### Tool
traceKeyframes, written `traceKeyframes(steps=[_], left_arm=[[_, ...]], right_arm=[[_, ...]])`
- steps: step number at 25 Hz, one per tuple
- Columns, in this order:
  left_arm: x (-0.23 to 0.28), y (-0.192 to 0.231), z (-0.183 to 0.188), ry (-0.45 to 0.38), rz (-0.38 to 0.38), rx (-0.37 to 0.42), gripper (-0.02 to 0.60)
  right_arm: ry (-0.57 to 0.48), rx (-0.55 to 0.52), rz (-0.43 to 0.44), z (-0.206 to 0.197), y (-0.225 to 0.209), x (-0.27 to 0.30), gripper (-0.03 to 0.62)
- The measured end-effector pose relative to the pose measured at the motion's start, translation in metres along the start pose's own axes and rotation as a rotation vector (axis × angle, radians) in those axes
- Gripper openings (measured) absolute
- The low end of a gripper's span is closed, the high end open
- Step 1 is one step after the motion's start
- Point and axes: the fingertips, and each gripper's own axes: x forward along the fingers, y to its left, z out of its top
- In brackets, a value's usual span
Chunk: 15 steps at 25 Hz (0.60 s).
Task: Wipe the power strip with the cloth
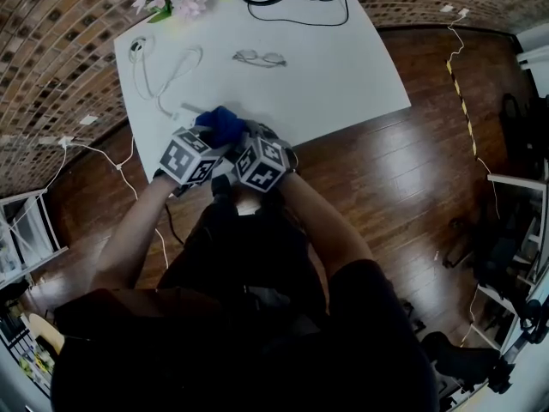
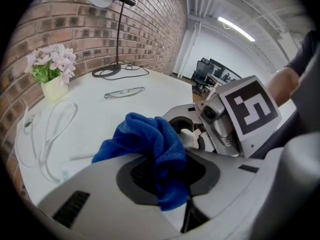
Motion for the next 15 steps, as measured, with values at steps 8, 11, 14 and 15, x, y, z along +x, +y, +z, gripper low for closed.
traceKeyframes(steps=[8, 11, 14, 15], left_arm=[[-0.0013, -0.0008, -0.0005, -0.054, -0.040, -0.022, 0.100], [-0.0021, -0.0008, -0.0012, -0.083, -0.035, -0.007, 0.100], [-0.0034, 0.0010, -0.0018, -0.110, -0.046, -0.023, 0.100], [-0.0039, 0.0017, -0.0018, -0.115, -0.047, -0.020, 0.100]], right_arm=[[-0.017, -0.025, -0.002, -0.0008, 0.0009, -0.0012, 0.275], [-0.019, -0.025, -0.003, -0.0005, 0.0012, -0.0021, 0.275], [-0.019, -0.024, -0.005, -0.0007, 0.0010, -0.0018, 0.275], [-0.018, -0.024, -0.006, -0.0006, 0.0006, -0.0017, 0.275]])
